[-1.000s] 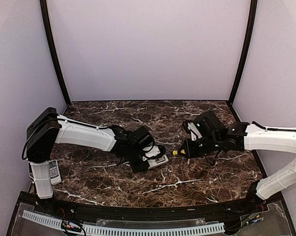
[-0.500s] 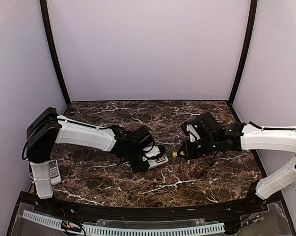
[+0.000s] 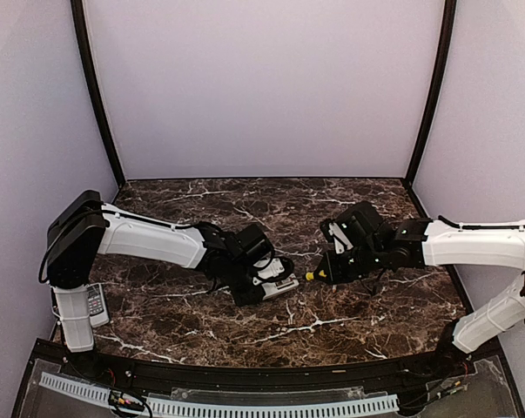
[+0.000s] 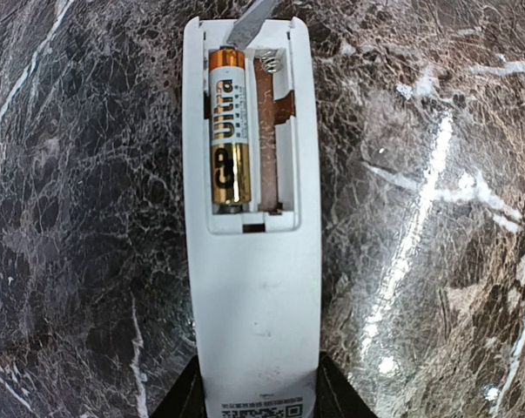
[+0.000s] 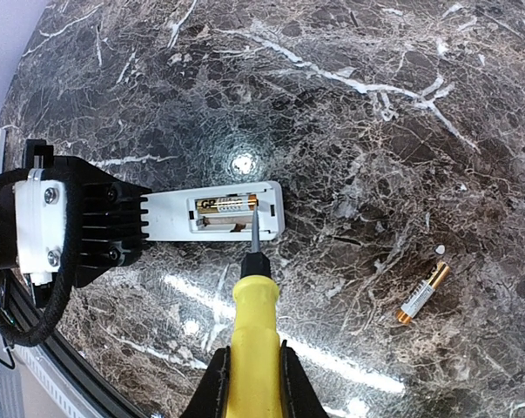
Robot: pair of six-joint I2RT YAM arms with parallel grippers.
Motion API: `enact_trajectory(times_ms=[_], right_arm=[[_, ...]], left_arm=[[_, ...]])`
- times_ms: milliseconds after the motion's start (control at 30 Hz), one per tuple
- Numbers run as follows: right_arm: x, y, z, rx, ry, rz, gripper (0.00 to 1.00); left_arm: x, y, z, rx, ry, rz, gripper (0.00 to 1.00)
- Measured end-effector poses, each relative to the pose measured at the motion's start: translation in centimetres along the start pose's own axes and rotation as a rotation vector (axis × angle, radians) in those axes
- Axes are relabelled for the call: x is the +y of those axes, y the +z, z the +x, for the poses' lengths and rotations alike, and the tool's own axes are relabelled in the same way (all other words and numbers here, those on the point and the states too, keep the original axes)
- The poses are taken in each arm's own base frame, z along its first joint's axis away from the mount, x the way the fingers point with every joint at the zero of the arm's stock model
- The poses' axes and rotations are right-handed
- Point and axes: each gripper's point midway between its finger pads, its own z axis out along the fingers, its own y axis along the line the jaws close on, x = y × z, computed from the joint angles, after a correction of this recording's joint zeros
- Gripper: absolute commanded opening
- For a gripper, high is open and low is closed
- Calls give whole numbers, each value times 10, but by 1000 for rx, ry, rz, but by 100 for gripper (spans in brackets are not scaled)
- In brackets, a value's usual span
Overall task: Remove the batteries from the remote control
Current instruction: Remove the battery from the remote control without the battery cover.
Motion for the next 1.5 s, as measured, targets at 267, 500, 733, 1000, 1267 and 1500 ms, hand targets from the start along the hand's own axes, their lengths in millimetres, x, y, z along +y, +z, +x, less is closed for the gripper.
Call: enact_trajectory(times_ms=[267,500,733,1000,1267,1500], right_arm=[[-1,2,-1,-2,1,1,0],[-1,3,-2,-3,-1,1,0],[-2,3,-2,-7,-1,5,0],[-6,2,-6,-29,0,32,0],[-7,2,-6,-29,1,34,0],[-4,3,-4,-20,1,13,0]], left_arm=[[0,0,0,0,0,0,19],[0,0,0,1,-1,0,19],[0,0,0,1,-1,0,19],[0,0,0,0,0,0,19],[0,0,0,0,0,0,19],[0,0,0,1,0,0,19]])
